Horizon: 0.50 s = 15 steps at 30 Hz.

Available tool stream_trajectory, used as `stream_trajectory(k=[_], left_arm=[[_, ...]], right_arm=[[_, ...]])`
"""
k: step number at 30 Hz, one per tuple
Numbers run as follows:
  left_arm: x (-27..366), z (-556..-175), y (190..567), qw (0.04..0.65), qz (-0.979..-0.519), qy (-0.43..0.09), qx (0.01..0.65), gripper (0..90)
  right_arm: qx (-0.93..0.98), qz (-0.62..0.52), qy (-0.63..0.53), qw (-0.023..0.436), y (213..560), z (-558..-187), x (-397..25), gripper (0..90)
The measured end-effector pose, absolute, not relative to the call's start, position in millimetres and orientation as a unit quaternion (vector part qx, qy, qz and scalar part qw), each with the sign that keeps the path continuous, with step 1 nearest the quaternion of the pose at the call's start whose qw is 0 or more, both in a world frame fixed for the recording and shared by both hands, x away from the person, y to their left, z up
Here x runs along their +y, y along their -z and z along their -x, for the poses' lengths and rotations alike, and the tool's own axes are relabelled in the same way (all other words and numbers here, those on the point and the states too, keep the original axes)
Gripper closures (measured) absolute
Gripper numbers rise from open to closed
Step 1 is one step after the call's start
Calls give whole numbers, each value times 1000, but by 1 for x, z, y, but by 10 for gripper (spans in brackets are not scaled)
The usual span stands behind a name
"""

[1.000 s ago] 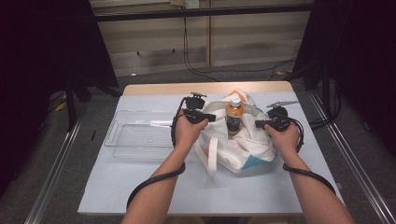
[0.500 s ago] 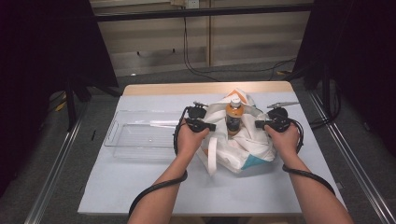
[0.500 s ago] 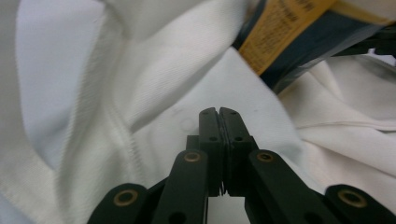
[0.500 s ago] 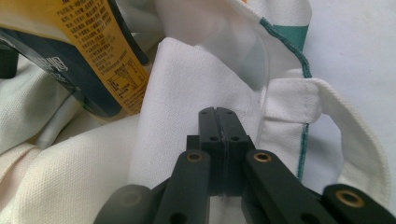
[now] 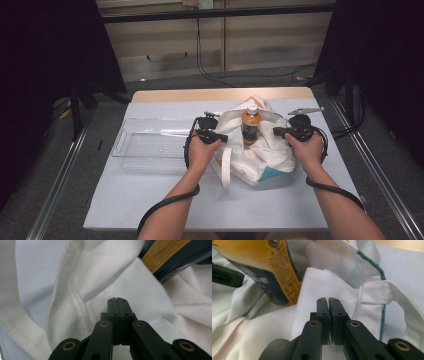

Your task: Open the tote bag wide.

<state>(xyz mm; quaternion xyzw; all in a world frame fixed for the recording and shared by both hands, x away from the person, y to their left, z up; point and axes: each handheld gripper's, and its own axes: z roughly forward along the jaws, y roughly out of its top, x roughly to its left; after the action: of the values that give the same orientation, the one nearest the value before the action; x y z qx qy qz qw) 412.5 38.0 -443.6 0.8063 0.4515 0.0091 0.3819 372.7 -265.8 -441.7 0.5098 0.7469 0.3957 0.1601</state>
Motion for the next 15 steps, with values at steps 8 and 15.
stream_trajectory(k=[8,15], left_arm=[[29,-402,424,412,-805,-7,427,877],[21,-395,423,419,-807,14,416,870]], right_arm=[[758,-491,-402,149,435,-363,-266,883],[767,-483,-398,143,437,-356,-264,883]])
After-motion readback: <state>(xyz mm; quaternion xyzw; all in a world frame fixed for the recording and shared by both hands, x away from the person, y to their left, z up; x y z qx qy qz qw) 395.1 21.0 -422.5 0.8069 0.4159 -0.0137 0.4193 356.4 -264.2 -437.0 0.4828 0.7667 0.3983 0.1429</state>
